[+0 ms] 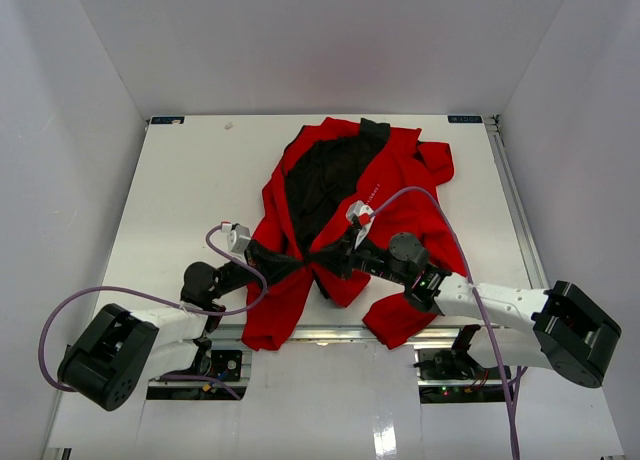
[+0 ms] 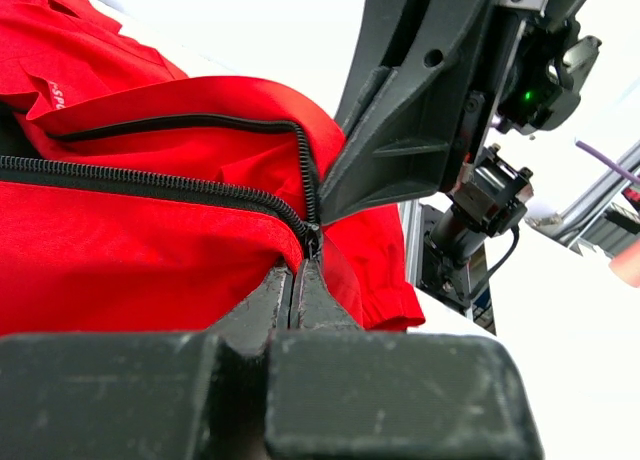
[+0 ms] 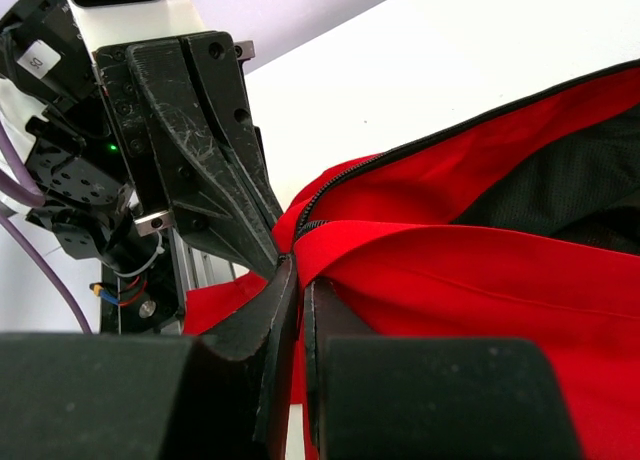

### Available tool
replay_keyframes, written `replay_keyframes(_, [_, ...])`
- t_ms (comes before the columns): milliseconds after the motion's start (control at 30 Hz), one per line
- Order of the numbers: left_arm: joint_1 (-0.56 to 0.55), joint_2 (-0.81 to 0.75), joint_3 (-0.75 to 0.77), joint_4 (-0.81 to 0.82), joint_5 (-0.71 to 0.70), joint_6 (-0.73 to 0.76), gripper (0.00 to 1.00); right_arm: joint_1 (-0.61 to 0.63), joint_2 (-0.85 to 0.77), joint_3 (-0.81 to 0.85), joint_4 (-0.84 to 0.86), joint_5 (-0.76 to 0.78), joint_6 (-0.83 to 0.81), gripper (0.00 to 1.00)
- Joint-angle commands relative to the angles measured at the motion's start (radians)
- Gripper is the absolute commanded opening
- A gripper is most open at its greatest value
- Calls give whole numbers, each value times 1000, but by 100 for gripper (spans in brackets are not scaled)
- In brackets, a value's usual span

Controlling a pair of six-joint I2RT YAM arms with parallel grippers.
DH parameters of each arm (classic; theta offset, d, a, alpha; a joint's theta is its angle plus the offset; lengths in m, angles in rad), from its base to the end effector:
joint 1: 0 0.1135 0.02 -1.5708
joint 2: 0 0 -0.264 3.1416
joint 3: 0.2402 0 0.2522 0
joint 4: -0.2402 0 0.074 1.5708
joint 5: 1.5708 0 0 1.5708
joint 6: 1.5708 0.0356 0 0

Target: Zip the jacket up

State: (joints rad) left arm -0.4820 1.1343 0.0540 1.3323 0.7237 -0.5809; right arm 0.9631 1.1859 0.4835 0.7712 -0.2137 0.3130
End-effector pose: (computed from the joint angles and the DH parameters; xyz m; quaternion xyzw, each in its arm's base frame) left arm 0.1434 -0.1016 0.1900 0.2511 0.5861 -0.5616 0.5273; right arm 0.1395 0.2138 0.2532 -0.2905 0.6181 0.4914 0.5405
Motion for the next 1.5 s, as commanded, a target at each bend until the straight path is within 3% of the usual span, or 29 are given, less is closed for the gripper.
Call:
replay_keyframes(0, [-5,5,-47,150,82,12,0,-9,-20,82,-40,-34,-38,8])
replay_keyframes(467, [-6,54,-34,183,151,18,0,-39,-21,197,-217,-82,-80,8])
replay_keyframes(1000, [-6,117,-34,278,205,-7,0,-64,17,257,-225,-114,-59,8])
replay_keyframes(1467, [-12,122,-33,263,204,11,0,-86,55,323,-225,-118,-31,8])
